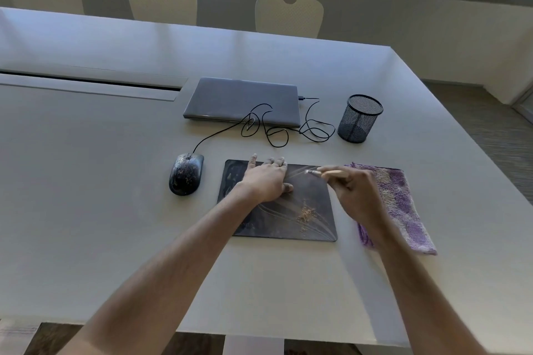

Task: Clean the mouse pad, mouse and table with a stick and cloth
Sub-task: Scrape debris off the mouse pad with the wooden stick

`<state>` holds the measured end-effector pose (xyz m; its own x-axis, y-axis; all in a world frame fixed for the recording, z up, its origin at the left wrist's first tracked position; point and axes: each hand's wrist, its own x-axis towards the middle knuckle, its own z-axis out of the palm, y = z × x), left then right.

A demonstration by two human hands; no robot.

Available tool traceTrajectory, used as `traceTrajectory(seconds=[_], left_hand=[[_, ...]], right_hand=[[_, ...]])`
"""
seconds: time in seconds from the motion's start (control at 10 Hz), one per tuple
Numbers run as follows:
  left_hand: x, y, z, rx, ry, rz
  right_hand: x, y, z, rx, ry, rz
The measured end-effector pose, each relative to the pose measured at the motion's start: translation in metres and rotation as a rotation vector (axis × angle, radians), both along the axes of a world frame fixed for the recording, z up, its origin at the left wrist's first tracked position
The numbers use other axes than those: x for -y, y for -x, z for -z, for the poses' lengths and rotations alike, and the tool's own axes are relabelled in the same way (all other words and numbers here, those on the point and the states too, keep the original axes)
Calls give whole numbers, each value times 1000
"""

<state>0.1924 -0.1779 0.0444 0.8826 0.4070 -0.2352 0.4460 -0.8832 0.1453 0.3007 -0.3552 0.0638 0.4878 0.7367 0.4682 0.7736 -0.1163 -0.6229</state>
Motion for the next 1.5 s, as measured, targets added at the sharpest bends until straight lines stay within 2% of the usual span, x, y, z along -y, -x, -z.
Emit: traceTrajectory(seconds=[0.1, 0.2, 0.3, 0.4, 0.5, 0.7, 0.8, 0.9, 1.0, 1.1, 1.2, 1.3, 1.4, 1.5], left_hand=[[0, 1, -1, -4, -2, 0], [0, 1, 0, -3, 8, -7], [1, 0, -1, -10, 11, -9], [1, 0, -1, 2, 0, -2], [1, 2, -2, 11, -16, 15], [2, 3, -4, -5, 12, -6], [3, 3, -5, -16, 9, -7], [3, 2, -6, -8, 0, -2], [3, 3, -4, 1, -12, 3], [2, 3, -4, -5, -6, -1], [3, 2, -4, -19, 0, -7], [3, 1, -4, -18, 1, -10], [3, 2, -5, -18, -15, 13], [3, 3, -6, -19, -26, 29]], right_hand=[[-2, 13, 6, 37, 53, -93], [9, 32, 7, -91, 27, -190], [12, 44, 0, -233, -44, -40], [-3, 80, 0, -492, -151, 112], [-16, 107, 7, -564, -164, 118], [-3, 97, 16, -325, 40, 298], [16, 80, 7, -80, 37, 435], [8, 94, 1, -125, -17, 371], [-8, 124, 7, -289, -2, 222], [-1, 117, 10, -217, 44, 259], [22, 84, 2, -9, 135, 414], [23, 80, -3, -51, 90, 418], [-4, 107, -2, -274, -24, 265], [-19, 116, 5, -342, -52, 218]])
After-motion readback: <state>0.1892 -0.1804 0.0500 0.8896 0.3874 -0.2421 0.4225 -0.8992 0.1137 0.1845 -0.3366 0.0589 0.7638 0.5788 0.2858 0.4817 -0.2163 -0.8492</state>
